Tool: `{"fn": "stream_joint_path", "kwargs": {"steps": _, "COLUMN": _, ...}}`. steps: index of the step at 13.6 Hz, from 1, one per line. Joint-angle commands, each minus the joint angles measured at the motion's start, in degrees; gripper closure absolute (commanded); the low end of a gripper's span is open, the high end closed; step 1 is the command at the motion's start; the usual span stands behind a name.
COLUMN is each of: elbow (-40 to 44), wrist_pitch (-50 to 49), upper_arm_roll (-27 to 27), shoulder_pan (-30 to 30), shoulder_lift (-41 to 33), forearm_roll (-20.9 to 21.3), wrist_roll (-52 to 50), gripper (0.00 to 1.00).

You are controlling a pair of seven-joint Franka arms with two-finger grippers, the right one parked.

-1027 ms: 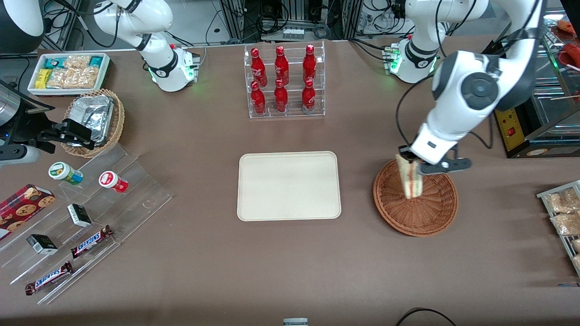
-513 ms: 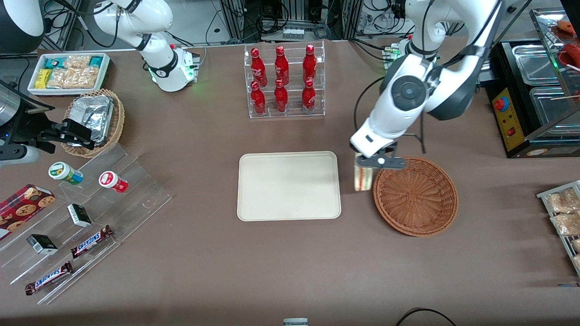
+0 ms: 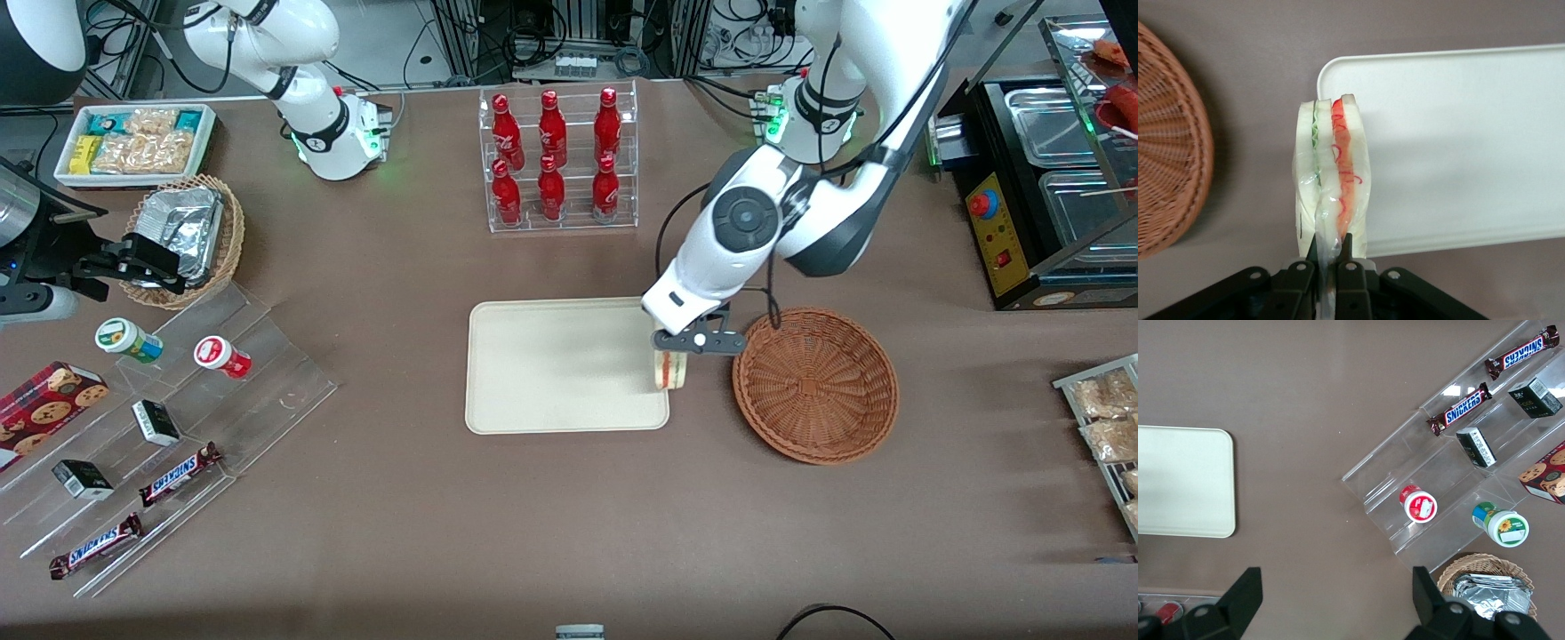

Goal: Place sandwich from basket to tray
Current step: 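Carry the sandwich with the left gripper over the white tray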

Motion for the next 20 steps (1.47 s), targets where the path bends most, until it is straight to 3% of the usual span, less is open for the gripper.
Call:
{"fn": "stream_joint_path", "kwargs": {"steps": 1, "elbow": 4.6, "wrist_pitch": -0.2, "upper_arm_roll": -2.7, "shoulder_pan": -0.3, "shoulder_lift": 5.1, "forearm_roll": 5.1, "wrist_roll": -7.4, "gripper": 1.0}}
{"fn": "stream_joint_path", "kwargs": {"steps": 4, "elbow": 7.4, "wrist_pitch": -0.2, "upper_arm_roll": -5.1, "shoulder_pan": -0.4, "shoulder_lift": 8.7, "forearm_roll": 9.1, "wrist_roll": -12.6, "gripper": 1.0}}
{"fn": "stream_joint_path", "kwargs": {"steps": 10, "elbow": 12.1, "wrist_pitch": 2.1, "upper_arm_roll": -8.0, "shoulder_pan": -0.5, "shoulder_lift": 16.2, "forearm_roll": 13.1, "wrist_roll": -12.9, "gripper": 1.0}}
{"fn": "stream_joint_path", "kwargs": {"steps": 20, "elbow": 11.5, "wrist_pitch": 7.9, "upper_arm_roll": -8.0, "shoulder_pan": -0.5, "shoulder_lift": 19.2, "forearm_roll": 16.3, "wrist_roll": -14.9, "gripper": 1.0}}
